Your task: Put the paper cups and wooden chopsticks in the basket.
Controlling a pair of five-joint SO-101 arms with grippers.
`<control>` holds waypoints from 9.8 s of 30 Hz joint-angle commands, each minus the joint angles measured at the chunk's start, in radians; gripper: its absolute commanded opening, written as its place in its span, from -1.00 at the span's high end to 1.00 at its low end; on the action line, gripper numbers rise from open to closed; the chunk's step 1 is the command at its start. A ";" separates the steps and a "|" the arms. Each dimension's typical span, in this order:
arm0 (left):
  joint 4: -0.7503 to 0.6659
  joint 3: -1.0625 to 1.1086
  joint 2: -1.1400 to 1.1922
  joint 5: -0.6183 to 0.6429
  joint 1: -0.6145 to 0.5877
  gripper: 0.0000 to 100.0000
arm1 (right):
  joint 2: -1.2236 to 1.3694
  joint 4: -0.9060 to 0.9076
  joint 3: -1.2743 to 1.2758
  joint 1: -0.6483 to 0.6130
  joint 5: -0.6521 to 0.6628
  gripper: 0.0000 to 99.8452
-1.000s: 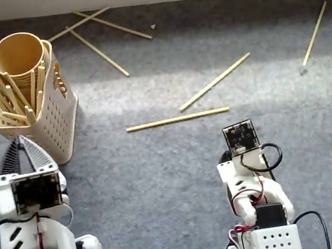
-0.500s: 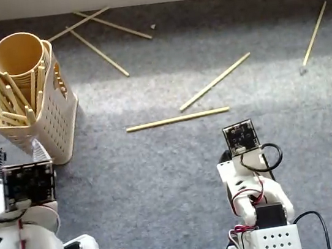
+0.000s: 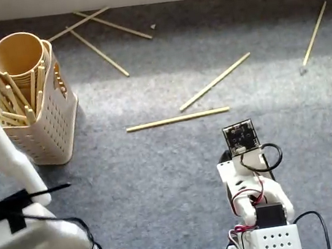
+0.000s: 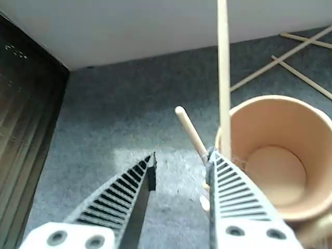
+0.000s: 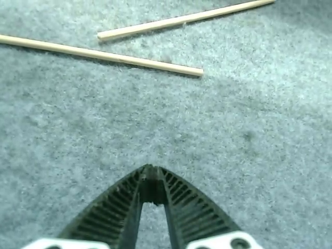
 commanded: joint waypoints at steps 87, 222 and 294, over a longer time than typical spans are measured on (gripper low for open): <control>0.144 0.607 -0.151 -0.074 0.711 0.59 | -0.013 -0.018 -0.013 0.139 -0.060 0.98; -0.021 1.408 -1.247 0.298 0.513 0.61 | 0.005 -0.070 -0.326 0.377 -0.006 0.98; -0.396 2.074 -1.247 0.227 0.720 0.61 | 3.175 0.015 -3.430 0.414 -0.334 0.53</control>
